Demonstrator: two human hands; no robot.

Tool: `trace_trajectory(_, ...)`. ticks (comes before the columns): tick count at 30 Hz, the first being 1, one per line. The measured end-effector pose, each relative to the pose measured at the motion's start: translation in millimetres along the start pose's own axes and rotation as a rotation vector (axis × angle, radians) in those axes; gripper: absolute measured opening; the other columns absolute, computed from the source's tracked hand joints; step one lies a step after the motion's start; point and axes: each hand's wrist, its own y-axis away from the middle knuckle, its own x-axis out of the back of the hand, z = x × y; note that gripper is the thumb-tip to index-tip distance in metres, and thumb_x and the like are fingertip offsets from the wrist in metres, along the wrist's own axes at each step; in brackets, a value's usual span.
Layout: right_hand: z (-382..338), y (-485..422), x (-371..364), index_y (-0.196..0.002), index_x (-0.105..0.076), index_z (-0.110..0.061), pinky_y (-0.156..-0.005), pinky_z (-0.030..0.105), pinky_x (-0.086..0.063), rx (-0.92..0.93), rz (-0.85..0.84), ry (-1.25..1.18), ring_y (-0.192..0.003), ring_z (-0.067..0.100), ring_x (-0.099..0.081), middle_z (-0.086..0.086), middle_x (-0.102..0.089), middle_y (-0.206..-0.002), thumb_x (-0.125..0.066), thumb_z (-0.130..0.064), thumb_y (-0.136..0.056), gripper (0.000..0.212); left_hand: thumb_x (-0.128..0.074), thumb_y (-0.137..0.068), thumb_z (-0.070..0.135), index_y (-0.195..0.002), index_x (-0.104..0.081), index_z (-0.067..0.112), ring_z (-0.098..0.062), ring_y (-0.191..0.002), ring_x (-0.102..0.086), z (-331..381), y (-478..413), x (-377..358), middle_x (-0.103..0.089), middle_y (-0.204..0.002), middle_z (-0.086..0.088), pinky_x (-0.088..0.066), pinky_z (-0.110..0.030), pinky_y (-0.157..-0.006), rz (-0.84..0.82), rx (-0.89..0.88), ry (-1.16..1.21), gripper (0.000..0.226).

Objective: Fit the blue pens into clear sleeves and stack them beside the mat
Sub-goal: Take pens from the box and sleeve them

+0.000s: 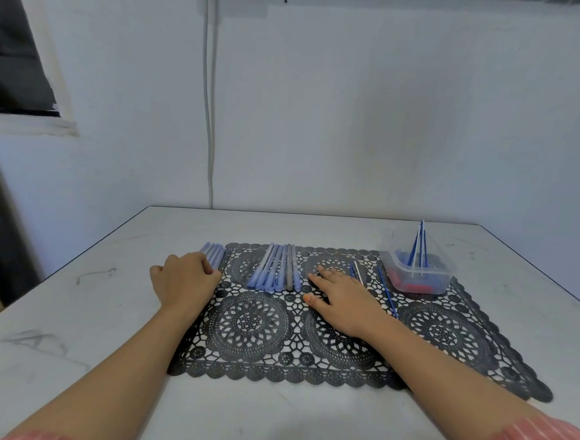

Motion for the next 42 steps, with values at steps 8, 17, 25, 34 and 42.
trace_trajectory(8, 0, 0, 0, -0.148, -0.019, -0.028, -0.114, 0.038, -0.011, -0.002, -0.001, -0.007, -0.142, 0.017, -0.013, -0.001, -0.013, -0.156, -0.027, -0.055, -0.096, 0.059, -0.057, -0.086, 0.046, -0.071, -0.067, 0.028, -0.019, -0.095, -0.05, 0, 0, -1, -0.054, -0.065, 0.009, -0.027, -0.037, -0.082, -0.005, -0.047, -0.08, 0.026)
trace_trajectory(17, 1, 0, -1, -0.147, -0.02, -0.028, -0.114, 0.039, -0.011, -0.001, 0.009, -0.007, -0.142, 0.018, -0.014, -0.001, -0.014, -0.156, -0.028, -0.055, -0.095, 0.059, -0.052, -0.083, 0.037, -0.083, -0.074, 0.032, -0.018, -0.098, -0.046, 1, 0, -1, -0.064, -0.077, 0.008, -0.025, -0.036, -0.079, 0.008, -0.043, -0.17, 0.022)
trace_trajectory(25, -2, 1, 2, -0.144, -0.031, -0.021, -0.113, 0.039, -0.014, -0.012, 0.045, 0.006, -0.142, 0.018, -0.016, -0.001, -0.022, -0.154, -0.027, -0.051, -0.097, 0.056, -0.05, -0.088, 0.034, -0.107, -0.069, 0.029, -0.02, -0.109, -0.044, 4, 1, -8, -0.065, -0.101, 0.003, -0.031, -0.037, -0.087, 0.016, -0.236, -0.046, 0.027)
trace_trajectory(34, 10, -4, 4, -0.116, -0.062, -0.016, -0.113, 0.044, -0.014, -0.171, 0.145, 0.114, -0.137, 0.016, -0.028, -0.003, -0.051, -0.135, -0.028, -0.032, -0.099, 0.042, -0.037, -0.097, 0.043, -0.14, -0.04, 0.033, -0.011, -0.137, -0.025, 10, 8, -15, -0.037, -0.147, 0.01, -0.018, -0.038, -0.108, -0.221, -0.438, -0.149, 0.044)
trace_trajectory(42, 13, 2, 15, -0.114, -0.062, -0.013, -0.109, 0.041, -0.023, -0.265, 0.162, 0.21, -0.136, 0.018, -0.031, 0.004, -0.056, -0.13, -0.048, -0.016, -0.09, 0.028, -0.031, -0.099, 0.043, -0.141, -0.038, 0.034, -0.011, -0.14, -0.021, 7, 7, -19, -0.032, -0.15, 0.01, -0.016, -0.04, -0.111, -0.308, -0.413, -0.131, 0.044)
